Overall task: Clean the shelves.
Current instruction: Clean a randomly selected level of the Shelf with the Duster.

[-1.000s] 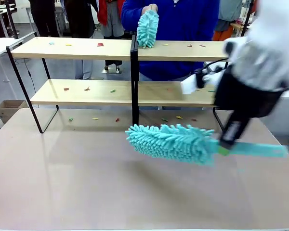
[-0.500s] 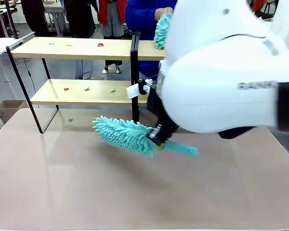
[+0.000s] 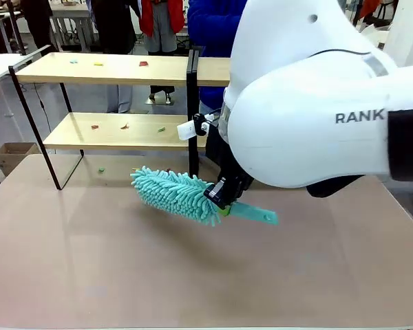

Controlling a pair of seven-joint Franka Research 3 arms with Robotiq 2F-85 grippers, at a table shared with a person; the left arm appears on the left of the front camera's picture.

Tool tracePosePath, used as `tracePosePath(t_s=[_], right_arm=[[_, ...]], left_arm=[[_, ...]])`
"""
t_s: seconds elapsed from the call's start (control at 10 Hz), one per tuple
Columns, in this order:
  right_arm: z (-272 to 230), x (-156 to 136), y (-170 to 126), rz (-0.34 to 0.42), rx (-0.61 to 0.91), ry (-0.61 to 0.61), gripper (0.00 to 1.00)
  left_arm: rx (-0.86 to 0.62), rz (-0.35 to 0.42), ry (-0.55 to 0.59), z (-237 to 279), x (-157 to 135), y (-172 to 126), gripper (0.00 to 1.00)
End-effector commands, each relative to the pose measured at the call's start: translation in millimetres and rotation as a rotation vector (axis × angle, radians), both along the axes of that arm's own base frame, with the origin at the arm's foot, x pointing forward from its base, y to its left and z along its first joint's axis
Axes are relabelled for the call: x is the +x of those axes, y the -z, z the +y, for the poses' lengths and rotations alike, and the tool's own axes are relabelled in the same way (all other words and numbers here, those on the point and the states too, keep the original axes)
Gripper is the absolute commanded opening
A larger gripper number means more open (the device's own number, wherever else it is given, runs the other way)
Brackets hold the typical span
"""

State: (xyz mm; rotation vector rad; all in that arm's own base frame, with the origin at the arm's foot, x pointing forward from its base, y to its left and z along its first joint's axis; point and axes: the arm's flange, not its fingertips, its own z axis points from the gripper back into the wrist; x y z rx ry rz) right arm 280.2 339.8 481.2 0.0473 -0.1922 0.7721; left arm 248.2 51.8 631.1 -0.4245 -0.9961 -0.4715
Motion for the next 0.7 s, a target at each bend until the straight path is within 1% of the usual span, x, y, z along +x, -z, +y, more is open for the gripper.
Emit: tracePosePath(t_s=[0.0,0.1,0.3,0.4,0.5,0.6], right_arm=[[30.0,30.5,24.2,-0.012,0.040,0.077,0.12],[40.2,38.1,32.8,0.003,0.067,0.100,0.12],[56.9,49.8,48.4,-0.074,0.094,0.246,0.12],[64.2,55.9,54.6,-0.097,0.132,0.326,0.12],[66.8,65.1,59.4,-0.146,0.161,0.413,0.12],[70.4,68.5,62.9,-0.164,0.174,0.457,0.12]], left_arm=[[-0.004,0.002,0.001,-0.1,0.8,0.3,1.00],[-0.004,0.002,0.001,-0.1,0.8,0.3,1.00],[-0.004,0.002,0.001,-0.1,0.8,0.3,1.00],[-0.004,0.002,0.001,-0.1,0.8,0.3,1.00],[-0.004,0.002,0.001,-0.1,0.8,0.3,1.00],[-0.004,0.002,0.001,-0.1,0.8,0.3,1.00]])
